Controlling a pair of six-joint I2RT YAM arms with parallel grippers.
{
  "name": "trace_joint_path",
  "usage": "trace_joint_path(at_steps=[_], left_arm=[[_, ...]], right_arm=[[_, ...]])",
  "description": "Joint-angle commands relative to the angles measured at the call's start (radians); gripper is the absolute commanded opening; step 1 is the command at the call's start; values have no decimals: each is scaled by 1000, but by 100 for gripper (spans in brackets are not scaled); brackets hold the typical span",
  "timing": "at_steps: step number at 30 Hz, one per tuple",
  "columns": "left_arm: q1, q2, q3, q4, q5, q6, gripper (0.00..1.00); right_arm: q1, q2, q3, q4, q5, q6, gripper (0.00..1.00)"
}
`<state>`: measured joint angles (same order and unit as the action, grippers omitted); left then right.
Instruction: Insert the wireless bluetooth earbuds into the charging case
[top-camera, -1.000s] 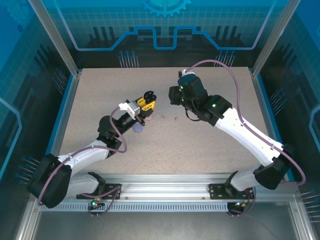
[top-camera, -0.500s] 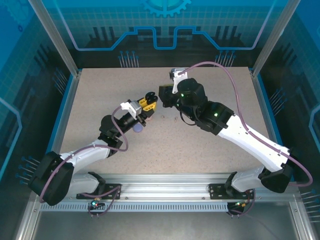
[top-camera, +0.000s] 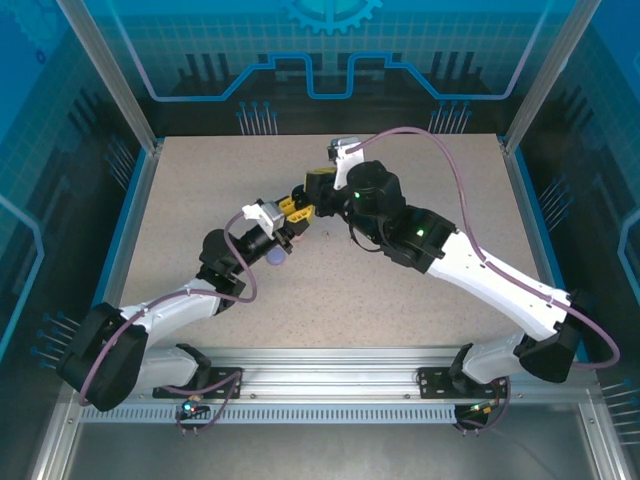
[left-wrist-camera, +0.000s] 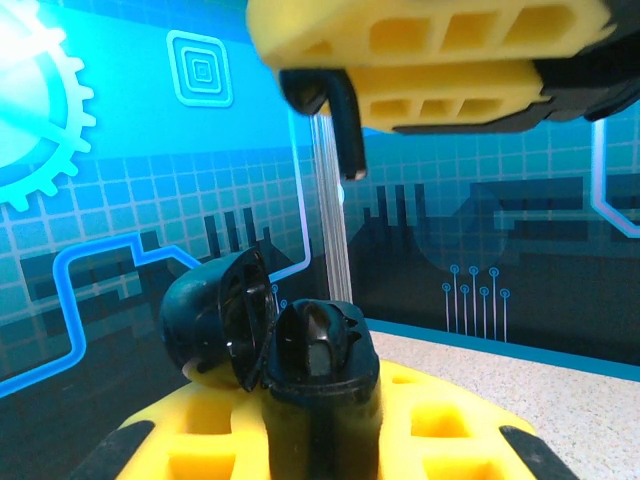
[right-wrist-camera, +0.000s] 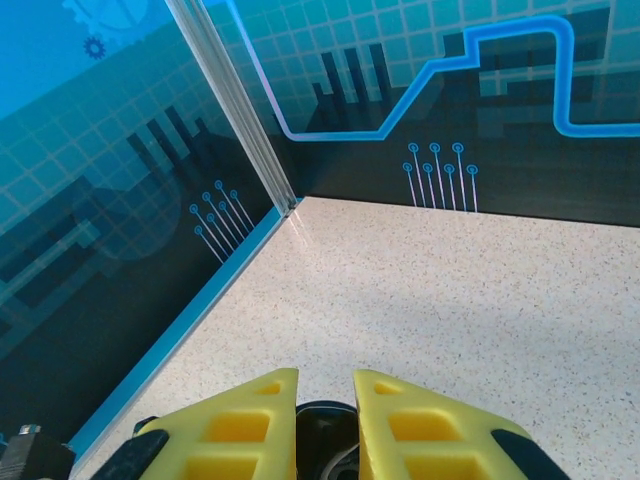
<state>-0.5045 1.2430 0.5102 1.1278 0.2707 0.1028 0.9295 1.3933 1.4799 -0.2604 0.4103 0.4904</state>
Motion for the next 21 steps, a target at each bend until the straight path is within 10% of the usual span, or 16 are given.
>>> trace_joint_path(at_steps=[1, 21], left_arm=[[-4, -10, 40, 7, 25, -17, 0], [-5, -38, 42, -8, 22, -8, 0]], right_arm=[[13, 17, 1, 36, -7, 13, 18], [8, 50, -27, 30, -10, 40, 16]])
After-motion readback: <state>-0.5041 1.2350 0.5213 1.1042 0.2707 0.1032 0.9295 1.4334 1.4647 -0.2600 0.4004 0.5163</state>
